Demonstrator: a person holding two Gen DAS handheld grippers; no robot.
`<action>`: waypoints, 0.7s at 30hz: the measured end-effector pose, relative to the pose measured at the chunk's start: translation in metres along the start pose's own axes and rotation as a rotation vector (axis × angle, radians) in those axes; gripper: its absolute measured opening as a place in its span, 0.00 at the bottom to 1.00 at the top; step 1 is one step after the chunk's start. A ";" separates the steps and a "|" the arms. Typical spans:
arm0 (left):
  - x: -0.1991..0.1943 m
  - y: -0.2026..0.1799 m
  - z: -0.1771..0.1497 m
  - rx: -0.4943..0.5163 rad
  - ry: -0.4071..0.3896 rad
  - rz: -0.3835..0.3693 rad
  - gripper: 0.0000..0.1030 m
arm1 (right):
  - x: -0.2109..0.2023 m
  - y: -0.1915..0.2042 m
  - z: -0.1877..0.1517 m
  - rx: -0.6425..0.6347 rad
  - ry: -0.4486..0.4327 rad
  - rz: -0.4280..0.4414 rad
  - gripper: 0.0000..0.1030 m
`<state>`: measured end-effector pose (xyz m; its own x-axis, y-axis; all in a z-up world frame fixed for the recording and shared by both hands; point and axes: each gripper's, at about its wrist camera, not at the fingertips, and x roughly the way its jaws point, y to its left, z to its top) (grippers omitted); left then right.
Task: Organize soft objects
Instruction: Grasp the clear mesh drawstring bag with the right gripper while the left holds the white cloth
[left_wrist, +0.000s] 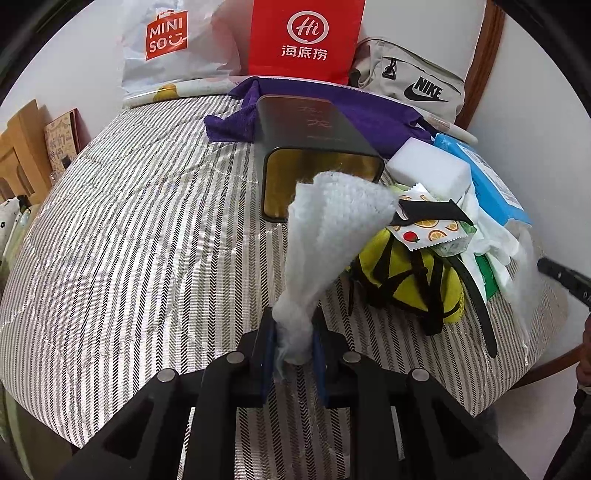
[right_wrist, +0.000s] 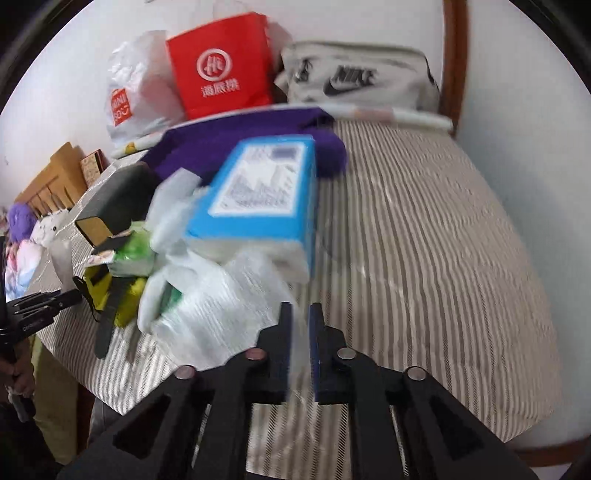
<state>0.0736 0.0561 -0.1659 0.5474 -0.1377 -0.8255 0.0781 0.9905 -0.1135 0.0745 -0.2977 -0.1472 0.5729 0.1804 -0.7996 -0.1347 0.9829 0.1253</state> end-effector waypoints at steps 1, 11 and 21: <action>0.000 0.000 0.000 0.002 0.001 0.003 0.18 | 0.002 -0.002 -0.002 0.001 0.011 0.016 0.39; 0.002 -0.006 0.002 0.025 0.015 0.029 0.18 | 0.008 0.020 -0.015 -0.099 -0.053 0.154 0.90; 0.003 0.001 0.004 -0.041 0.006 -0.006 0.18 | 0.026 0.035 -0.028 -0.166 -0.046 0.143 0.44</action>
<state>0.0790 0.0569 -0.1663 0.5424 -0.1434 -0.8278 0.0465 0.9889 -0.1409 0.0619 -0.2597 -0.1805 0.5738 0.3231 -0.7526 -0.3463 0.9284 0.1345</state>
